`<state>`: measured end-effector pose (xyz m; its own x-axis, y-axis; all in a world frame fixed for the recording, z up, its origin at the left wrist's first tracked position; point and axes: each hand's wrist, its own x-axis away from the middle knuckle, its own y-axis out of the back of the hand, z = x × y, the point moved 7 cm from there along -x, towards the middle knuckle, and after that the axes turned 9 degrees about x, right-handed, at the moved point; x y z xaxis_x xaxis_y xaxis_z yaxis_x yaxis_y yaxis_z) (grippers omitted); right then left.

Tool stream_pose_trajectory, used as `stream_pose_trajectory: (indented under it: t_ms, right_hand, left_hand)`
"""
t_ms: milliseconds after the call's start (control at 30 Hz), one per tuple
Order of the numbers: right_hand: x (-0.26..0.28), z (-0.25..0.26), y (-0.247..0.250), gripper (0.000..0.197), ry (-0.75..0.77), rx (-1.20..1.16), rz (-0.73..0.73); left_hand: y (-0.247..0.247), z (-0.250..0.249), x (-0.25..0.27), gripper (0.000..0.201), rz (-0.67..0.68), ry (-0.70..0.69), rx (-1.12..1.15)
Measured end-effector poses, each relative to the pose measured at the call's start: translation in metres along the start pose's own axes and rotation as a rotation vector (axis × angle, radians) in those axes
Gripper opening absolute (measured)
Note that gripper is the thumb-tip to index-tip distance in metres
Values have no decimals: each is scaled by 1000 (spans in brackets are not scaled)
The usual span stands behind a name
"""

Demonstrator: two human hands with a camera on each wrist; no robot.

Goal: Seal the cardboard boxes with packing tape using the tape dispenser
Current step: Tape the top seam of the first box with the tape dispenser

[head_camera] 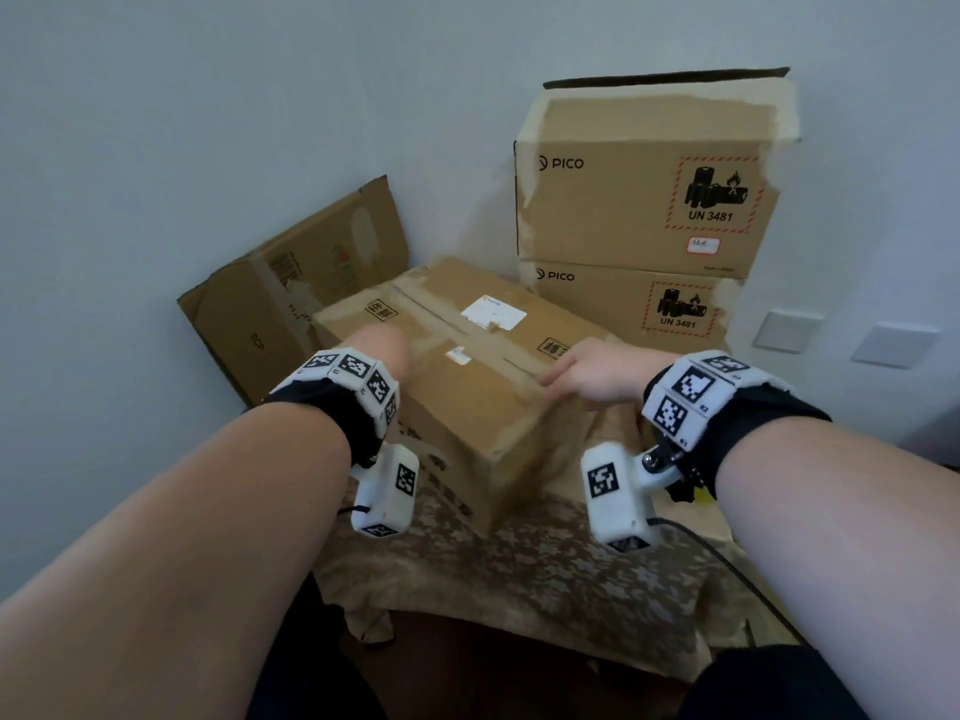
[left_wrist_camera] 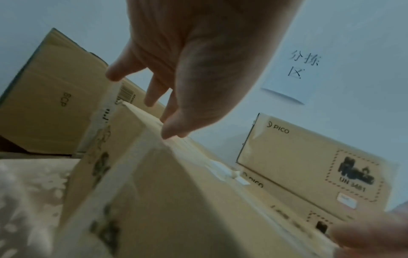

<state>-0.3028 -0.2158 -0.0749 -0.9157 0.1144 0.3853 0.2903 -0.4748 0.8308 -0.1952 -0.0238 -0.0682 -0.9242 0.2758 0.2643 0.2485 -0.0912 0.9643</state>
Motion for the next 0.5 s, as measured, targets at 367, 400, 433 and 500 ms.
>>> stream_pose_trajectory:
  t_ms: [367, 400, 433, 500]
  right_hand:
    - [2, -63, 7, 18, -206, -224, -241]
    - [0, -75, 7, 17, -248, -159, -252]
    - [-2, -86, 6, 17, -287, -100, -267]
    - [-4, -102, 3, 20, -364, 68, -250]
  left_hand:
    - [-30, -72, 25, 95, 172, -183, 136]
    - [-34, -75, 24, 93, 168, -168, 86]
    - [-36, -76, 24, 91, 168, -151, 59]
    - [-37, -80, 25, 86, 177, -141, 45]
